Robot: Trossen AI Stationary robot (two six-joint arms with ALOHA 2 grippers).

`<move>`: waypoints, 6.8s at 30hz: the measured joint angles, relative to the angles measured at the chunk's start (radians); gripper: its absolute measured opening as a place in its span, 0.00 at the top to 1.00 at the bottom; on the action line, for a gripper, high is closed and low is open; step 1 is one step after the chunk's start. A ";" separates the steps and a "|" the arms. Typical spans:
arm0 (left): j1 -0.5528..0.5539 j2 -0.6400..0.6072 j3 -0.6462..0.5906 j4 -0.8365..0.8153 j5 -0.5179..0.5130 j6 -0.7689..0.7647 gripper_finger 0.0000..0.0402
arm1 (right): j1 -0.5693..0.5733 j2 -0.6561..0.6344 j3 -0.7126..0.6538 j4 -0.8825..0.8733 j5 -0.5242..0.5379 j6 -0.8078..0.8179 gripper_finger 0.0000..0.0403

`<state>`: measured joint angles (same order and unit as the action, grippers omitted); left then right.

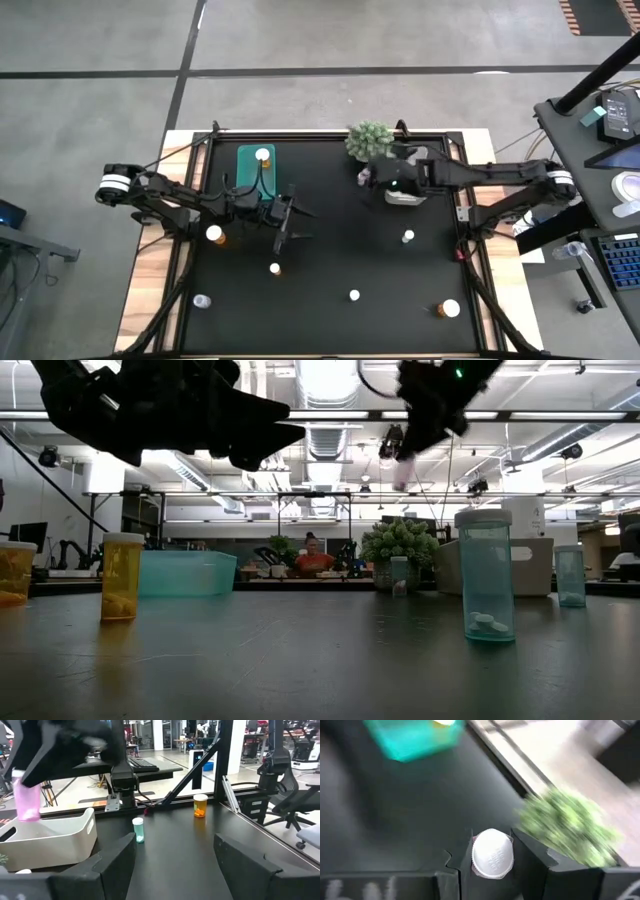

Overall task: Pick and place medicine bottles into bin by pill shape (circle, oval)
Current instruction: Put the pink tablet bottle into the white bin, then put the left orange capsule bottle into the green bin

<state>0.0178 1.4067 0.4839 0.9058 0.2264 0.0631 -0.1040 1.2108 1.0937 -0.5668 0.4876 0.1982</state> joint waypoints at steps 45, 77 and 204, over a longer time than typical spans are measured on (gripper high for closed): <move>0.002 0.000 0.012 0.020 -0.157 -0.009 0.38 | -0.489 0.068 -0.377 0.175 -0.066 0.185 0.65; -0.261 -0.002 0.722 -1.752 -0.192 -1.009 0.38 | -0.017 -0.371 -0.448 0.664 -0.095 -0.133 0.75; -0.310 -0.180 0.362 -2.066 -0.390 -1.432 0.54 | -0.016 -0.364 -0.452 0.692 -0.098 -0.236 0.82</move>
<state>-0.2919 1.2263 0.8463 -1.1600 -0.1634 -1.3686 -0.1204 0.8471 0.6415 0.1249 0.3901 -0.0380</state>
